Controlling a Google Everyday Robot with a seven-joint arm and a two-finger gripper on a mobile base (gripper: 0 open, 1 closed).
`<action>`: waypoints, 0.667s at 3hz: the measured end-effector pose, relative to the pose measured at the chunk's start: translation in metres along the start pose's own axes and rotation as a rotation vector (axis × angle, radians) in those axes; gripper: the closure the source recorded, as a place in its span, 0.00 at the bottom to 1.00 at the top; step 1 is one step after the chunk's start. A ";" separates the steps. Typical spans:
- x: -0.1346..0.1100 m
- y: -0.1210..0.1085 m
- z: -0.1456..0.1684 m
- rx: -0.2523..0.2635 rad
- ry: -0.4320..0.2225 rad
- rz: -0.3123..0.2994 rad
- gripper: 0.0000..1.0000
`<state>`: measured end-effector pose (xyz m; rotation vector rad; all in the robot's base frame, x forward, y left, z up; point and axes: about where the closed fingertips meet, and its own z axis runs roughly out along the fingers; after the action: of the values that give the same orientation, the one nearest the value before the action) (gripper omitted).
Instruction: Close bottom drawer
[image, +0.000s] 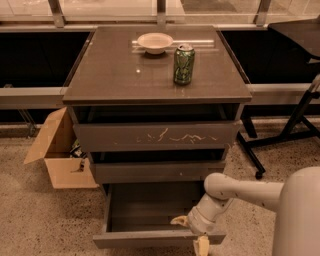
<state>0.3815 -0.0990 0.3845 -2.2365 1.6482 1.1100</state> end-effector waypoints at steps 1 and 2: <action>0.029 -0.009 0.045 -0.029 -0.033 0.023 0.15; 0.051 -0.016 0.080 -0.047 -0.060 0.051 0.37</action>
Offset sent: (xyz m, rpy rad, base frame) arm -0.0228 0.0137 -0.1461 0.0305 0.1285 -0.0495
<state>0.3641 -0.0897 0.2902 -2.1784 1.6809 1.2281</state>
